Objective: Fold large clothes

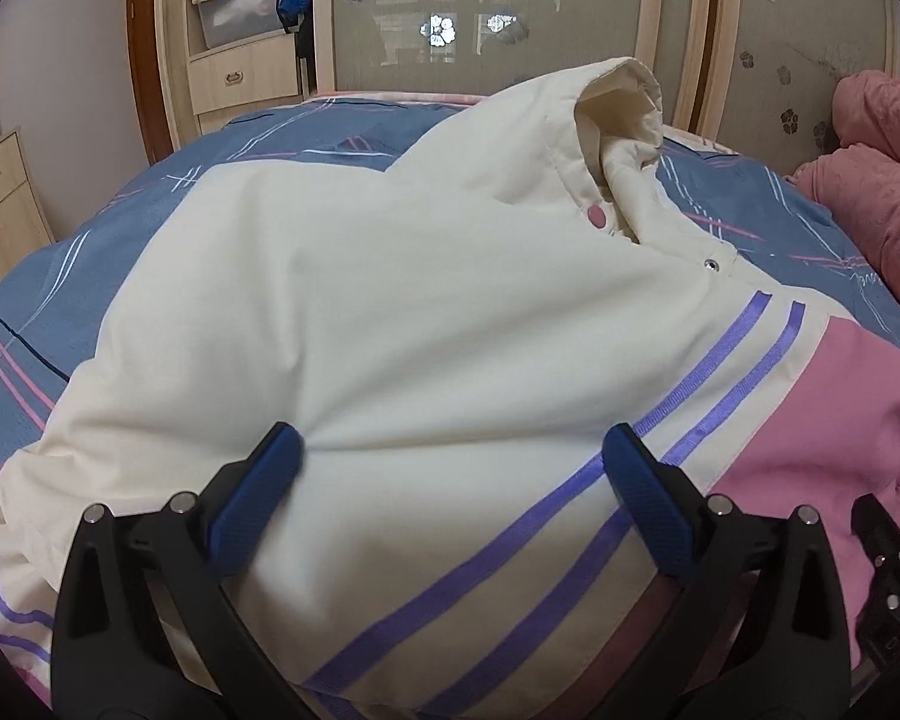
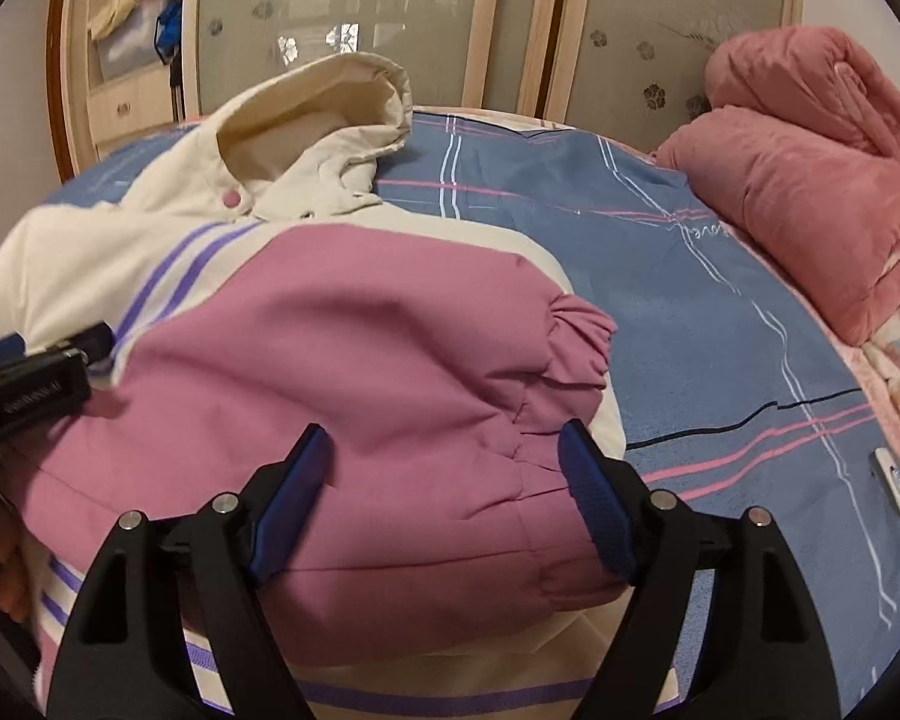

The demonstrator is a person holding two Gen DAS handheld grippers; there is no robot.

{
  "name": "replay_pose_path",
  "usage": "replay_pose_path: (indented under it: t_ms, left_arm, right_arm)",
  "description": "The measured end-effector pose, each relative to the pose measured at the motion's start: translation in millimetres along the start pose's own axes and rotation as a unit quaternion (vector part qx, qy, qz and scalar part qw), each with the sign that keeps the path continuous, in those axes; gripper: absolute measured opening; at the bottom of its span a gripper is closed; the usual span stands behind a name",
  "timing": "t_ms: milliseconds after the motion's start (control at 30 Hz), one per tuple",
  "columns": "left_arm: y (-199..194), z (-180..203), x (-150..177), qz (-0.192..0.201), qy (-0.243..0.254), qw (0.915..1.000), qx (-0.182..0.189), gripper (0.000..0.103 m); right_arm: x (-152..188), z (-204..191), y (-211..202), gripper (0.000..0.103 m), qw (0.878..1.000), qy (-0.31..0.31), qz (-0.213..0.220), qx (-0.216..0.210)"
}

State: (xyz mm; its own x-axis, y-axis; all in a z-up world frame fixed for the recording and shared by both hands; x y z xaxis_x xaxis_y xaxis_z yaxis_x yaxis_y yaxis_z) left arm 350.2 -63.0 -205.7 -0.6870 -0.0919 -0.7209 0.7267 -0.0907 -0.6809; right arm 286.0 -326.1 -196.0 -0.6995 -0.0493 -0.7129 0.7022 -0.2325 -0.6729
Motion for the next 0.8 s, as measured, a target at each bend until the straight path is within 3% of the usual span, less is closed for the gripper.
replay_pose_path:
  t_ms: [500,667,733,800]
  left_arm:
    - [-3.0,2.1,2.2,0.008,0.002,1.0,-0.001,0.101]
    - [-30.0,2.9,-11.7,0.06,-0.006,0.998,0.016,0.101]
    - [-26.4,4.4,-19.4,0.044,0.011,0.9989,0.01,0.101]
    - [-5.9,3.0,-22.4,-0.001,0.025,0.9996,-0.008,0.101]
  right_arm:
    - [2.5,-1.5,2.4,0.085,1.0,-0.009,-0.001,0.004]
    - [3.6,-3.9,3.4,0.089,1.0,-0.013,0.0,0.004]
    - [3.2,-4.5,3.7,0.09,1.0,-0.014,0.0,0.004]
    - [3.0,-4.7,3.3,0.091,1.0,-0.015,0.001,0.001]
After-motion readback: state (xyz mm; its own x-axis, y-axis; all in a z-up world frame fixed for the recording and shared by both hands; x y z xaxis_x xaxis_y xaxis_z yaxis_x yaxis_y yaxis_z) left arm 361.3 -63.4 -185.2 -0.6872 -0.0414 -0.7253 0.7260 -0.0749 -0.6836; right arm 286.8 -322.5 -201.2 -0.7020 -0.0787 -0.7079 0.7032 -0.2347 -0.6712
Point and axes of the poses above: each gripper's, at about its wrist camera, not at the fingertips, and y roughly the way its jaws point, z to its right, x to its underside, the point moved 1 cm from there along y, roughly the way its jaws point, and after that the axes turned 9 degrees about x, right-handed, at the moved point
